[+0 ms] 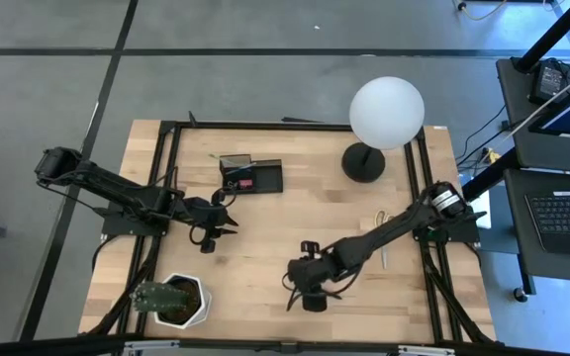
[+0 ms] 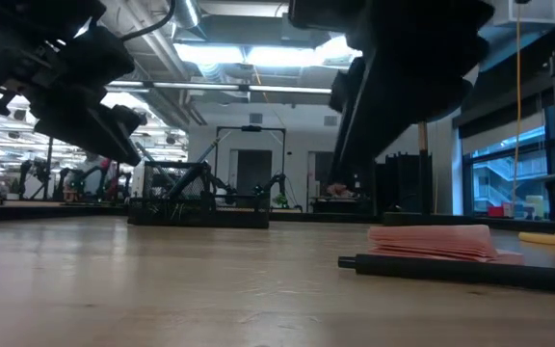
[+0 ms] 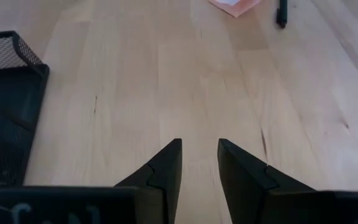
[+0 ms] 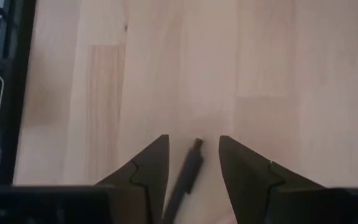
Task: Pick and place office supplies into organizer
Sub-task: Put the black pen into the desk organizer
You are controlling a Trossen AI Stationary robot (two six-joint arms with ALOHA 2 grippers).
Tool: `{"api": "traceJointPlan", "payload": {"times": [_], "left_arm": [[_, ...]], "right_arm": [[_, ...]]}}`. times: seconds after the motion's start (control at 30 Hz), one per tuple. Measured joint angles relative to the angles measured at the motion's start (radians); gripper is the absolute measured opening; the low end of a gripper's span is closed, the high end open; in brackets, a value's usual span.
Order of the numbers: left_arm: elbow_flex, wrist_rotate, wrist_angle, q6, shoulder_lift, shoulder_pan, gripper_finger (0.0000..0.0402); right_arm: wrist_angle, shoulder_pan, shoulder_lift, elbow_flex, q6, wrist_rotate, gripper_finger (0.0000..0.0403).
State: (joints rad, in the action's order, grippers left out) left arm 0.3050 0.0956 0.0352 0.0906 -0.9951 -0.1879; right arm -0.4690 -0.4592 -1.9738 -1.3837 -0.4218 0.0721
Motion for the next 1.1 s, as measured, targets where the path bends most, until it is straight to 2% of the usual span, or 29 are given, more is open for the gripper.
{"api": "traceJointPlan", "payload": {"times": [0.17, 0.4, 1.1], "left_arm": [[0.000, 0.000, 0.000, 0.000, 0.000, 0.000, 0.0097], [0.000, 0.000, -0.004, 0.000, 0.000, 0.000, 0.0097], [0.000, -0.001, -0.009, 0.018, 0.000, 0.000, 0.0097]], "right_arm": [[-0.072, -0.004, -0.053, -0.040, -0.063, 0.013, 0.0142], [-0.073, -0.015, -0.063, -0.045, -0.147, 0.017, 0.0142], [-0.117, -0.043, -0.155, -0.051, -0.204, 0.042, 0.0138]]}}
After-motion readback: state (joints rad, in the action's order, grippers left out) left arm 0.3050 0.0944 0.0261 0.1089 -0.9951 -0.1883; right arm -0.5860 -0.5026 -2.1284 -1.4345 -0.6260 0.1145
